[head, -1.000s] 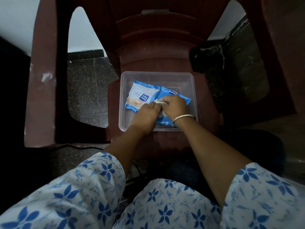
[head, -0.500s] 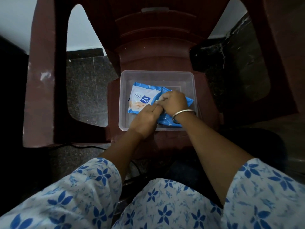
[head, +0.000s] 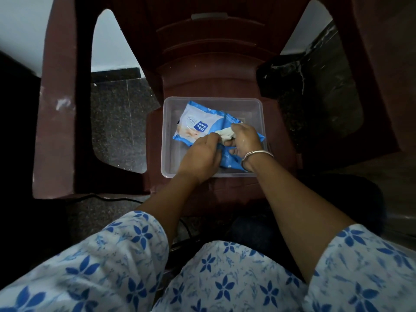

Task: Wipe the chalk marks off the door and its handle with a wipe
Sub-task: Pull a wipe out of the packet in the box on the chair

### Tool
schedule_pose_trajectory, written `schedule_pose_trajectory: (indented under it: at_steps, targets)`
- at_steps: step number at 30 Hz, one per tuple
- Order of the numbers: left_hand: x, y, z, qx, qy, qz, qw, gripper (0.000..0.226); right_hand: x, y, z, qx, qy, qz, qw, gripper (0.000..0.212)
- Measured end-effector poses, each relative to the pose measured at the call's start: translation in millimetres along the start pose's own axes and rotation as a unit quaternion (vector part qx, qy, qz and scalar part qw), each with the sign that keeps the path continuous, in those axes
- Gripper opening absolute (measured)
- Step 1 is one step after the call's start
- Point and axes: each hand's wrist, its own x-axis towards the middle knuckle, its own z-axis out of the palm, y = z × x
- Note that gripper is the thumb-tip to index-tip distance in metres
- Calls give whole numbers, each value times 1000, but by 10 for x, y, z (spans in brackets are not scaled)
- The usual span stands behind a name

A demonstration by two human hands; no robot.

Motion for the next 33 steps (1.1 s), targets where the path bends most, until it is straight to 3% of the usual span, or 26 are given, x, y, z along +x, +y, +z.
schedule_pose_trajectory:
  at_steps: [6, 11, 14, 19, 22, 28, 33]
  targets:
    - [41, -9, 42, 3, 19, -39, 999, 19, -1, 36, 0, -14, 36, -52, 998, 28]
    - [78, -33, 34, 20, 18, -35, 999, 23, -41, 9, -47, -30, -61, -43, 997, 25]
    - [81, -32, 19, 24, 8, -27, 999, 24, -57, 46, -76, -83, -51, -48, 994, 20]
    - [144, 7, 15, 37, -10, -42, 998, 24, -12, -13, -91, 30, 24, 19, 999, 19]
    - [155, -17, 14, 54, -4, -72, 996, 22, 13, -51, -116, 135, 13, 70, 988, 13]
    - [110, -21, 59, 12, 26, -81, 996, 14, -85, 2, -167, 132, -28, 3, 991, 20]
    - [84, 39, 61, -92, 76, -96, 988, 25, -141, -50, -203, 187, -54, -14, 981, 22]
